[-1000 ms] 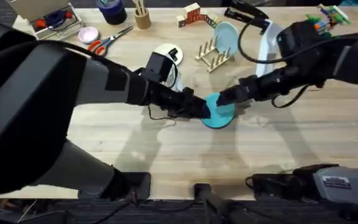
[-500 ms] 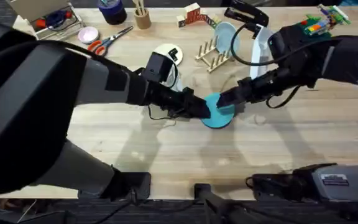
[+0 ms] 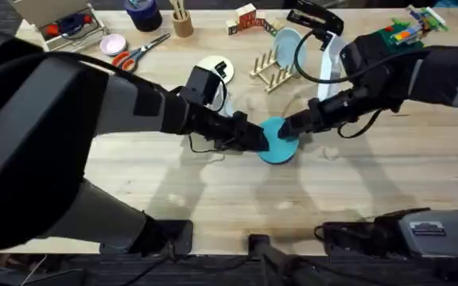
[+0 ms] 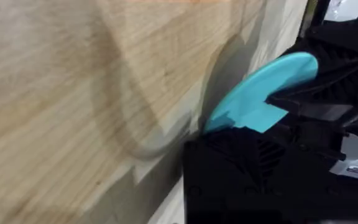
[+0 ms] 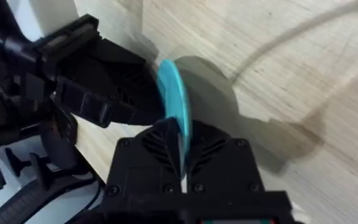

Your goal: Pick up the plates from the table one by one and place each into a slot on the dish rack.

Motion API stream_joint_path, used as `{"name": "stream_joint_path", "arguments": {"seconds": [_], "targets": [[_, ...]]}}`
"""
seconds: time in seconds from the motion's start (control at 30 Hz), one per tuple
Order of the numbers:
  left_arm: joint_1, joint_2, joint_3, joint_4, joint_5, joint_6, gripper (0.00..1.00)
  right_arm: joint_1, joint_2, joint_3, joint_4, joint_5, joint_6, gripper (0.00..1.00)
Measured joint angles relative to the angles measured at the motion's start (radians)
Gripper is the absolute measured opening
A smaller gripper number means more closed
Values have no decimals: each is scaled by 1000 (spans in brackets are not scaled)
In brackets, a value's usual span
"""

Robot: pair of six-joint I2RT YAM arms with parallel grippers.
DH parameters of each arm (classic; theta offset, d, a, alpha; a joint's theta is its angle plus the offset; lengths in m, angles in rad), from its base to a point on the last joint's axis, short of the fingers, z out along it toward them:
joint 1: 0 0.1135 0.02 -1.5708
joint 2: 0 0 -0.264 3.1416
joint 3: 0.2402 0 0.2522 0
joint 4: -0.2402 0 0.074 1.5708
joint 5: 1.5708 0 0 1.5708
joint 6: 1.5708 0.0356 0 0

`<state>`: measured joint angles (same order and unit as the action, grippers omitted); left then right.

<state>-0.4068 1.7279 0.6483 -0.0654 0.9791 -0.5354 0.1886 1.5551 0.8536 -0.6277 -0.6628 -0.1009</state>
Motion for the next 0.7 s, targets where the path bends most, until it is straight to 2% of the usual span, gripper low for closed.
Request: {"name": "stream_joint_path", "arguments": {"seconds": [0.17, 0.27, 0.4, 0.53, 0.7], "targets": [[0, -9, 0, -6, -9, -14, 41, 0, 0, 0, 1, -5, -1, 33], [0, -50, -9, -29, -57, -38, 41, 1, 0, 0, -1, -17, -5, 28], [2, -156, -20, -88, -200, -41, 41, 8, -3, 19, -41, -21, -10, 29], [5, -306, -20, -179, -324, -29, 41, 12, -38, 73, -117, 32, -25, 30], [5, -481, 21, -401, -469, 33, 41, 11, -104, 183, -200, 112, -35, 31]]}}
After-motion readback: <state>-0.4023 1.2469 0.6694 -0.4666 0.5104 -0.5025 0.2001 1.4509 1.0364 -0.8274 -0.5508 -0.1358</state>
